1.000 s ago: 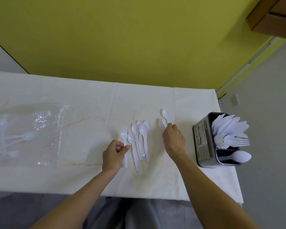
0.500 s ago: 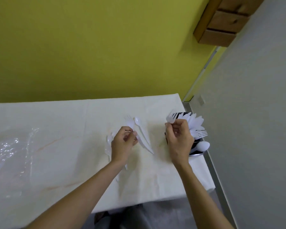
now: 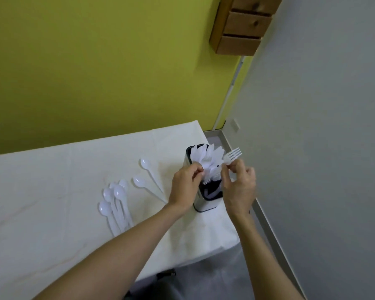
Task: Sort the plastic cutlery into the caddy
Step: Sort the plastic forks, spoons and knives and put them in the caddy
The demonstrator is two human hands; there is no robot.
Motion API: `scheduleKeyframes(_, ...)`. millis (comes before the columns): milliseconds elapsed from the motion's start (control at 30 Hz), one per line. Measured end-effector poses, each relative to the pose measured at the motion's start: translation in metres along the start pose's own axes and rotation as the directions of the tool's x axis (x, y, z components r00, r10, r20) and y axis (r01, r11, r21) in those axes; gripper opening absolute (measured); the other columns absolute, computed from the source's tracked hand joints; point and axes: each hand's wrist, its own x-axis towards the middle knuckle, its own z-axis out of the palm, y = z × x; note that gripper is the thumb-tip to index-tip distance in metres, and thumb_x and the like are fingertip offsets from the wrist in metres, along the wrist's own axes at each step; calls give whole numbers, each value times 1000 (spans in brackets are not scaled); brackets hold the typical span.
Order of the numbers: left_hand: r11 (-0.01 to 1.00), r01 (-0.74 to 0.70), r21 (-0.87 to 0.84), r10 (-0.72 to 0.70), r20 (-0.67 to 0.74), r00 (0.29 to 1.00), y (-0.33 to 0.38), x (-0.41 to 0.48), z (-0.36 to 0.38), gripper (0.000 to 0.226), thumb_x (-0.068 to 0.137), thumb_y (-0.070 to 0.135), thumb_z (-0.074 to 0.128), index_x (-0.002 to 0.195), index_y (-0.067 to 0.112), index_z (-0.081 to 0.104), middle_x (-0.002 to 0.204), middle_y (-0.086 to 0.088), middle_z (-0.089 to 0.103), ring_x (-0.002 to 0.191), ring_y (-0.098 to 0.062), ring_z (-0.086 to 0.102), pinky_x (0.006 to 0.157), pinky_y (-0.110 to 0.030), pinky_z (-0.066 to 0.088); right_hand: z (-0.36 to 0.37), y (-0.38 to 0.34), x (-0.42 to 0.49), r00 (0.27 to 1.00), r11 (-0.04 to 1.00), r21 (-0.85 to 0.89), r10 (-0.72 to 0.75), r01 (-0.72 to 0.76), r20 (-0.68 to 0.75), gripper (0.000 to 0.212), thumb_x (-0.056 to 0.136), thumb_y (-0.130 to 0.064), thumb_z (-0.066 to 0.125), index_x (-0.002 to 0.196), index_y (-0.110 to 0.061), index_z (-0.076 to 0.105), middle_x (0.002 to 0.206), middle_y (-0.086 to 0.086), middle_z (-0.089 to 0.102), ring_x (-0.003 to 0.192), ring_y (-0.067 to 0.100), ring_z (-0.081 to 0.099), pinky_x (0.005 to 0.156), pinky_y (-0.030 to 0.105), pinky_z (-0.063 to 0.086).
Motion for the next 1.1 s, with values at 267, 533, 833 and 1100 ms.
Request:
scheduleKeyframes(267, 995, -84, 46, 82, 42, 996, -23, -13, -5, 25, 93, 7, 57, 115, 13, 67, 96, 6, 54, 94, -16, 57, 85, -25, 48, 6, 19, -8, 960, 952, -172, -226, 253, 163, 18, 79, -34, 64, 81, -17, 69, 106, 3, 62, 95, 28, 49, 69, 33, 38)
scheduleKeyframes(533, 977, 202, 69, -182, -223, 958, -84, -52, -44, 15, 93, 11, 58, 105, 15, 65, 97, 4, 60, 92, -17, 57, 83, -33, 51, 18, -35, -23, 881, 856, 293, -466, 427, 77, 17, 86, -1, 58, 101, -2, 66, 92, 9, 62, 84, 16, 54, 78, 19, 43)
scheduleKeyframes(833, 506, 861, 46, -773, -419, 476, -139, -93, -98, 86, 58, 52, 85, 112, -1, 44, 118, -14, 42, 115, -34, 41, 84, -41, 43, 123, -44, -77, 575, 970, 41, -175, 239, 799, 41, 93, -24, 59, 131, -11, 51, 125, 8, 56, 115, 28, 47, 94, 36, 44)
scheduleKeyframes(1100, 592, 806, 18, -760, -321, 566, -165, -80, -110, 28, 80, 27, 72, 87, 3, 59, 84, -10, 66, 77, -26, 60, 66, -32, 43, 171, -53, -67, 552, 962, -108, -50, 250, 832, 40, 93, -21, 61, 126, -10, 42, 121, 9, 49, 112, 28, 44, 83, 39, 46)
